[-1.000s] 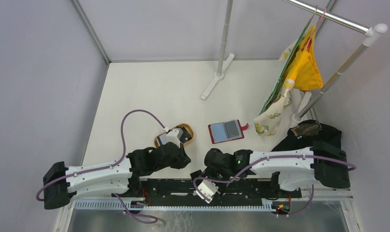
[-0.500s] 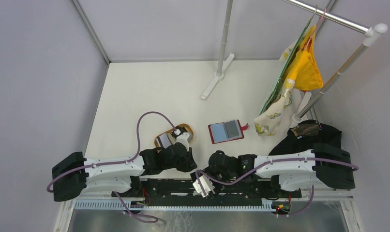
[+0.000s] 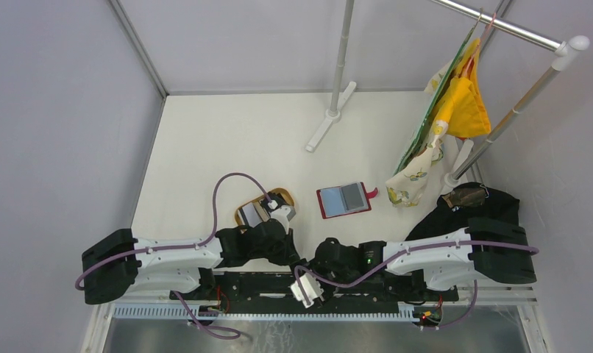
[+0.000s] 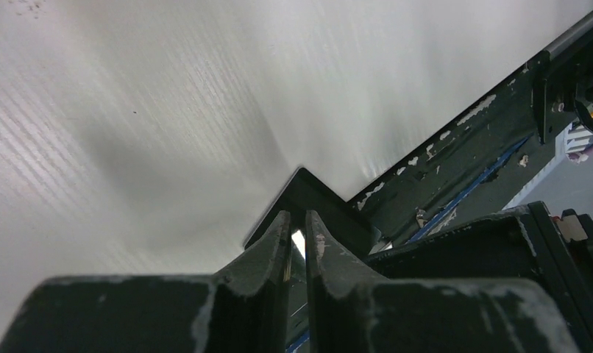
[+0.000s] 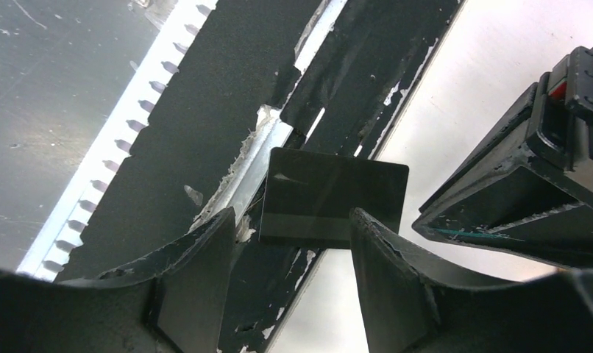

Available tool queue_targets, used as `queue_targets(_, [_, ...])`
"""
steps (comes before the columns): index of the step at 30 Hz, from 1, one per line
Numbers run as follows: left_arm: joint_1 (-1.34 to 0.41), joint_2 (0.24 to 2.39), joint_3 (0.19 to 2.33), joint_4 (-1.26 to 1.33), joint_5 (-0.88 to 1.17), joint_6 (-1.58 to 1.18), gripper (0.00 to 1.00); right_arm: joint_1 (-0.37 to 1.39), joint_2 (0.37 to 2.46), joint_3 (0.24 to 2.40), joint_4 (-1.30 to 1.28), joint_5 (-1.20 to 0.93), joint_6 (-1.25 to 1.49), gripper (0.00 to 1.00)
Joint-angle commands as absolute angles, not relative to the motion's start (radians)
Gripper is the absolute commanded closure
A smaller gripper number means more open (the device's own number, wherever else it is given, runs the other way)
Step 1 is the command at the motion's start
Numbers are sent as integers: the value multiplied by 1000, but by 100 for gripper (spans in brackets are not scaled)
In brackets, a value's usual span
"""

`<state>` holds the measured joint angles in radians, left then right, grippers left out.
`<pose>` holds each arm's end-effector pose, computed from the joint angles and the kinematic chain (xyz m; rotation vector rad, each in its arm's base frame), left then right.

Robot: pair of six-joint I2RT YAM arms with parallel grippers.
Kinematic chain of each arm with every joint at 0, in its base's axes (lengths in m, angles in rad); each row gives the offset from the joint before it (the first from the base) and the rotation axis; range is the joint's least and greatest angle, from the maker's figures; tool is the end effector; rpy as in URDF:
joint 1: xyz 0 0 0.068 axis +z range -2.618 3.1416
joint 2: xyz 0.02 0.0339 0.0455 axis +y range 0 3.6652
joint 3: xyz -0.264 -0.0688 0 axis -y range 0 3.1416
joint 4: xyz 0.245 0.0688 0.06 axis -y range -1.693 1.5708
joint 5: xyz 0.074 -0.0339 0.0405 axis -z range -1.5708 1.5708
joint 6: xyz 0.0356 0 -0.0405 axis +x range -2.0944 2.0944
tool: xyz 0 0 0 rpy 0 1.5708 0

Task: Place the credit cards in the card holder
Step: Pick up the credit card at the corner of the board.

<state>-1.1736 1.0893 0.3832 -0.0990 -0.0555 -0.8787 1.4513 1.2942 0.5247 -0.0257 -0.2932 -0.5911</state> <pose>0.0788 -0.1828 0.1552 0.3492 2.5470 -0.8485 0.0186 0.2408 0.1629 -2.1673 1.1542 0.7464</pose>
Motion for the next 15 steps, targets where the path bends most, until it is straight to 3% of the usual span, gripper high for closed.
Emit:
queue_targets(1, [-1174,1094,375,-19,-5,-824,82,1462,1305,515,39,-254,-580,37])
queue_targets(15, [-1173,1193,388,-59,-5,-843,87,1473,1336,509,51,-196,-590,37])
